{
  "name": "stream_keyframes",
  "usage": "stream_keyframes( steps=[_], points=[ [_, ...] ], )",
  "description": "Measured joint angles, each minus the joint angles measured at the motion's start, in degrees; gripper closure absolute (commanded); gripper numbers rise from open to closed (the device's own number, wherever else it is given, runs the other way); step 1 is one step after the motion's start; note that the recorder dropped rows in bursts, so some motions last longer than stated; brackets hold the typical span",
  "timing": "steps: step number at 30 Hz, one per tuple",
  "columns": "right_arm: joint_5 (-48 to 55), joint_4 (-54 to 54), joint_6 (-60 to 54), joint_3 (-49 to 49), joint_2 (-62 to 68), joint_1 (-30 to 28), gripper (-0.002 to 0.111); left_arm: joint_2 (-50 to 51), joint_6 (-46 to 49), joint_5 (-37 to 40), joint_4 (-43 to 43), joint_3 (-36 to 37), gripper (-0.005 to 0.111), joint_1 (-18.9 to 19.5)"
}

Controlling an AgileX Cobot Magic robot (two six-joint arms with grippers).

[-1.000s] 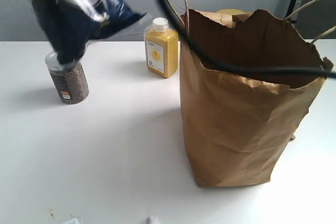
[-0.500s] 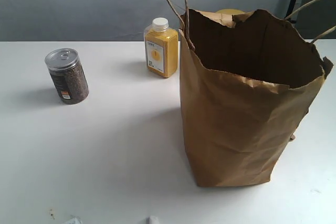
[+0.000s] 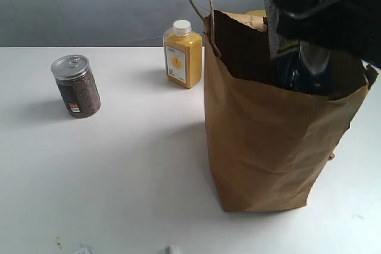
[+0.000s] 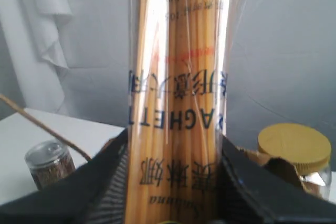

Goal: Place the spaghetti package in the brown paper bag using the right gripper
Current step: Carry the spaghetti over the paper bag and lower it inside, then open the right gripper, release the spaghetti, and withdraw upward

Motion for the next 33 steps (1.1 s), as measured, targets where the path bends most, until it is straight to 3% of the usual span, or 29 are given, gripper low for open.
stream_keyframes(
  steps=[8, 11, 17, 21, 26, 28, 30, 32, 33],
  points=[
    [-0.86, 5.63, -6.76, 8.63, 0.00, 0.00, 0.107, 0.00, 0.00, 0.00, 0.00, 0.00, 0.107, 0.00],
    [-0.86, 6.45, -8.62, 10.67, 0.00, 0.00, 0.094, 0.00, 0.00, 0.00, 0.00, 0.00, 0.107, 0.00],
    [-1.35, 6.80, -9.27, 11.57, -0.10, 0.00, 0.054, 0.00, 0.00, 0.00, 0.00, 0.00, 0.107, 0.00],
    [-4.52, 6.92, -9.27, 11.45, -0.60, 0.00, 0.043, 0.00, 0.00, 0.00, 0.00, 0.00, 0.107, 0.00],
    [-6.38, 7.59, -9.38, 11.24, -0.71, -0.03, 0.044, 0.00, 0.00, 0.00, 0.00, 0.00, 0.107, 0.00],
    [-6.38, 7.59, -9.38, 11.24, -0.82, -0.03, 0.054, 0.00, 0.00, 0.00, 0.00, 0.00, 0.107, 0.00],
    [-5.99, 7.82, -9.38, 11.24, -2.06, 0.23, 0.086, 0.00, 0.00, 0.00, 0.00, 0.00, 0.107, 0.00],
    [-1.91, 9.01, -9.38, 9.98, -5.30, 0.67, 0.108, 0.00, 0.00, 0.00, 0.00, 0.00, 0.107, 0.00],
    [1.75, 9.49, -9.72, 8.71, -8.04, 0.60, 0.108, 0.00, 0.00, 0.00, 0.00, 0.00, 0.107, 0.00]
  ],
)
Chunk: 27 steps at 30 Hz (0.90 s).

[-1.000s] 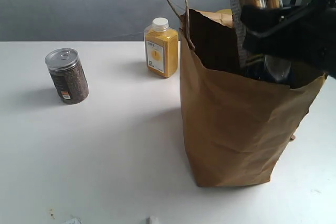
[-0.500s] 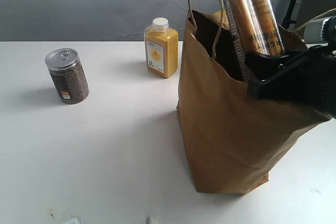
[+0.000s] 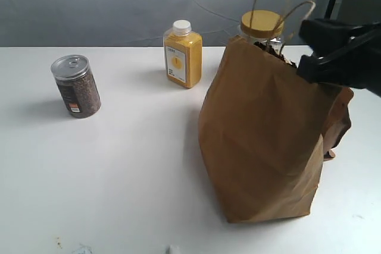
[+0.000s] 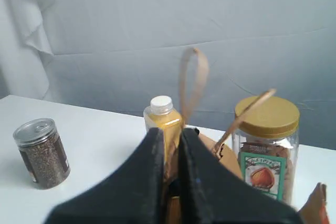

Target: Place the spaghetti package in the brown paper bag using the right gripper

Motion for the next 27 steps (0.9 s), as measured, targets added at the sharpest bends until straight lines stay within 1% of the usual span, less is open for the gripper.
stream_keyframes(
  steps=[3, 6, 12, 16, 22, 27],
  points=[
    [7.16, 0.11, -3.31, -1.47, -6.66, -1.02, 0.108, 0.00, 0.00, 0.00, 0.00, 0.00, 0.107, 0.00],
    [13.59, -1.21, -4.79, -0.89, -14.47, -5.82, 0.108, 0.00, 0.00, 0.00, 0.00, 0.00, 0.107, 0.00],
    [15.24, -2.30, -5.01, 6.95, -27.14, -12.58, 0.108, 0.00, 0.00, 0.00, 0.00, 0.00, 0.107, 0.00],
    [16.52, -2.82, -5.01, 15.24, -36.06, -16.01, 0.108, 0.00, 0.00, 0.00, 0.00, 0.00, 0.107, 0.00],
    [16.65, -1.86, -5.29, 28.07, -50.21, -17.72, 0.108, 0.00, 0.00, 0.00, 0.00, 0.00, 0.107, 0.00],
    [22.37, -0.35, -6.06, 29.96, -59.21, -17.94, 0.108, 0.00, 0.00, 0.00, 0.00, 0.00, 0.107, 0.00]
  ],
)
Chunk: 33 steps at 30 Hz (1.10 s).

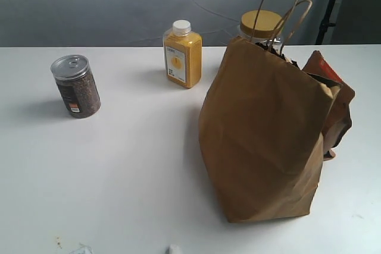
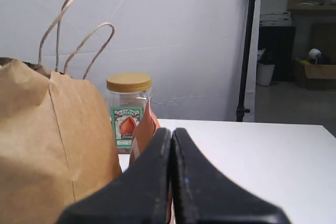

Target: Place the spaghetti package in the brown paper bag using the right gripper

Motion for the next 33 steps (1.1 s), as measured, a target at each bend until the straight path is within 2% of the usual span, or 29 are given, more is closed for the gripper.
stream_keyframes(
  steps=[8, 33],
  points=[
    [8.61, 3.24, 1.30, 0.05, -0.73, 0.00, 0.108, 0.00, 0.00, 0.00, 0.00, 0.00, 0.107, 0.00],
    [8.45, 3.16, 1.30, 0.05, -0.73, 0.00, 0.108, 0.00, 0.00, 0.00, 0.00, 0.00, 0.107, 0.00]
  ],
)
